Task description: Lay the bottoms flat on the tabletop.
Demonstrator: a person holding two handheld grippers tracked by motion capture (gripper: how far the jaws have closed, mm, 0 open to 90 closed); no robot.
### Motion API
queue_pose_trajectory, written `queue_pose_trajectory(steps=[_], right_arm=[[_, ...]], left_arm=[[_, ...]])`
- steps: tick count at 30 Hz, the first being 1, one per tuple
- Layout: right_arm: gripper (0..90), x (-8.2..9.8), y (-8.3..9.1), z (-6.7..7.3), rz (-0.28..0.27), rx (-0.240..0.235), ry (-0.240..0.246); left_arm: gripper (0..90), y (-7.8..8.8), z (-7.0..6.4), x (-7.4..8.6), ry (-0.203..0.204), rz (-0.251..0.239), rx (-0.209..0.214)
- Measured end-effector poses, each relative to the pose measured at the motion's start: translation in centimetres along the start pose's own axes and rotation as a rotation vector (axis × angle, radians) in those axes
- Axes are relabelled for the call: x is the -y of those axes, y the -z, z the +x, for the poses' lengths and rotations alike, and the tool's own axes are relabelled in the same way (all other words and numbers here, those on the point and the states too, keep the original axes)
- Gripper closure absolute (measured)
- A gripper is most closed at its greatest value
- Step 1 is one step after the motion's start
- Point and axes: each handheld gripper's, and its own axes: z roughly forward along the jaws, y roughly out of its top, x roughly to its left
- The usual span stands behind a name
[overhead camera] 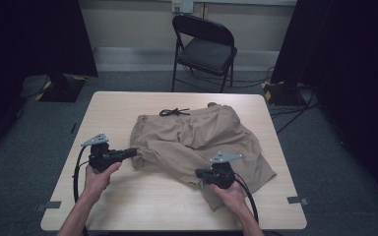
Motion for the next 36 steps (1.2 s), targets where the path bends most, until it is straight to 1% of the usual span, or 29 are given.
queue_pose_trajectory(steps=[2,3,5,8,10,13,14,18,19,20,23,24,25,27,28,29,30,31,32,33,34,35,36], right_arm=[[89.2,-0.5,0.6,0.2,-0.014,0.001,0.011],[89.2,-0.6,0.7,0.2,-0.018,0.000,0.011],[89.1,-1.0,1.0,0.3,-0.021,0.002,0.020],[89.1,-1.2,1.1,0.3,-0.027,0.003,0.026],[89.0,-1.4,1.2,0.5,-0.033,-0.007,0.022],[88.8,-1.5,1.3,0.6,-0.032,-0.008,0.027],[88.3,-1.6,1.5,0.7,-0.045,-0.029,0.026],[89.3,-1.8,1.7,0.7,-0.053,-0.034,0.023],[89.4,-1.8,1.8,0.9,-0.054,-0.040,0.022],[89.7,-1.9,2.0,1.2,-0.049,-0.039,0.032],[89.8,-1.9,2.2,1.4,-0.055,-0.053,0.032],[89.8,-1.9,2.5,1.8,-0.061,-0.058,0.039],[89.8,-1.9,2.5,1.8,-0.061,-0.058,0.039],[89.9,-1.9,2.9,2.4,-0.068,-0.071,0.044],[89.8,-1.9,3.3,3.0,-0.072,-0.068,0.055],[89.8,-1.9,3.3,3.0,-0.072,-0.068,0.055],[89.9,-1.7,3.9,3.6,-0.088,-0.077,0.054],[89.9,-1.6,4.2,4.0,-0.091,-0.080,0.057],[89.9,-1.6,4.2,4.0,-0.091,-0.080,0.057],[89.9,-1.5,4.5,4.3,-0.094,-0.079,0.064],[89.9,-1.4,4.9,4.6,-0.100,-0.083,0.066],[89.9,-1.2,5.7,5.4,-0.100,-0.089,0.080],[89.9,-1.1,6.1,5.8,-0.098,-0.088,0.091]], left_arm=[[89.4,0.9,-0.6,-0.1,-0.021,-0.008,0.004],[89.4,0.9,-0.6,-0.1,-0.021,-0.008,0.004],[89.4,1.4,-1.0,-0.2,-0.031,-0.012,0.007],[89.5,1.6,-1.2,-0.1,-0.031,-0.011,0.010],[89.4,1.8,-1.5,-0.1,-0.041,-0.008,0.017],[89.4,1.9,-1.7,0.0,-0.043,-0.010,0.017],[89.5,1.9,-1.7,0.0,-0.044,-0.010,0.017],[89.4,2.1,-1.9,0.1,-0.044,-0.013,0.020],[89.4,2.2,-1.9,0.2,-0.047,-0.009,0.021],[89.4,2.3,-2.0,0.3,-0.050,-0.011,0.021],[89.4,2.8,-2.2,0.5,-0.054,-0.009,0.020],[89.4,3.1,-2.3,0.5,-0.056,-0.011,0.019],[89.4,3.3,-2.5,0.5,-0.059,-0.011,0.024],[89.4,3.8,-3.0,0.5,-0.072,-0.006,0.026],[89.4,4.6,-3.6,0.6,-0.081,-0.013,0.042],[89.4,4.6,-3.6,0.6,-0.081,-0.013,0.042],[89.4,5.5,-4.3,0.9,-0.092,-0.017,0.046],[89.4,5.5,-4.3,0.9,-0.092,-0.017,0.046],[89.4,6.0,-4.6,1.0,-0.100,-0.019,0.050],[89.4,6.4,-4.9,1.2,-0.103,-0.019,0.053],[89.4,6.9,-5.3,1.4,-0.111,-0.020,0.055],[89.3,7.8,-6.3,1.8,-0.125,-0.019,0.068],[89.3,8.3,-6.8,2.0,-0.135,-0.016,0.074]])
